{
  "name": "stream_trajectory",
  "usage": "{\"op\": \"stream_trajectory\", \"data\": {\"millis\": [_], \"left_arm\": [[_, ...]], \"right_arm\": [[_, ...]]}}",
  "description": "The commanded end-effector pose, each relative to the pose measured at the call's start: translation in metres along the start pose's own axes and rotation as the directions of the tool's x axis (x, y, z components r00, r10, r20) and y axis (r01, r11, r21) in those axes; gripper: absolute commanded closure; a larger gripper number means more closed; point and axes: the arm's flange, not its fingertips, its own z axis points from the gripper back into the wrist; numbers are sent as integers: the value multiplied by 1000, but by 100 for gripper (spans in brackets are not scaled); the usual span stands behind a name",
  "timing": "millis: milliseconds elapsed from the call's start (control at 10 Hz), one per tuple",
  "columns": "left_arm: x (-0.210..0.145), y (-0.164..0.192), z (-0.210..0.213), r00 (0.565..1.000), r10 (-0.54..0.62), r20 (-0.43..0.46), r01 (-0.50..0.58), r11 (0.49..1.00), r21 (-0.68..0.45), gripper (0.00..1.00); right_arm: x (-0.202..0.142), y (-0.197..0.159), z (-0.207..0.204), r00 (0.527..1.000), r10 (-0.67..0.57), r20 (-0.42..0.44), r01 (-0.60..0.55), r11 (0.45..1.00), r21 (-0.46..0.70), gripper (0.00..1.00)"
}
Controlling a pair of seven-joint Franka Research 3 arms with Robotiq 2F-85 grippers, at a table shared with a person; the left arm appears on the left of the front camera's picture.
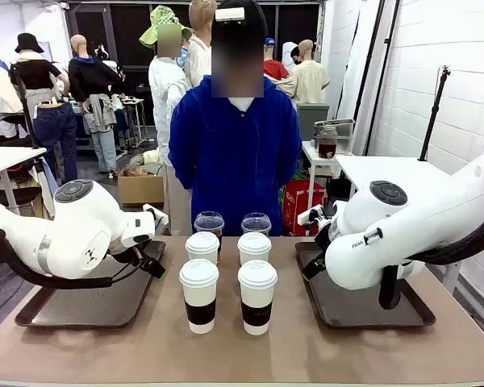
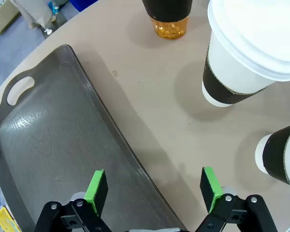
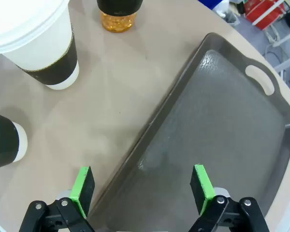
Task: Distribute the coffee onto the tray.
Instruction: Pick up one iced Americano and place it on the right Handle tray.
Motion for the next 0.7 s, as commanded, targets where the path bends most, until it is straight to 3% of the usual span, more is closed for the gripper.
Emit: {"op": "stream_trajectory", "data": {"millis": [0, 600], "left_arm": [[0, 0, 0, 1000, 0, 0, 0, 1000, 0, 0], [0, 0, 0, 1000, 0, 0, 0, 1000, 0, 0]], "right_arm": [[0, 0, 0, 1000, 0, 0, 0, 1000, 0, 0], [0, 0, 0, 1000, 0, 0, 0, 1000, 0, 0]]}}
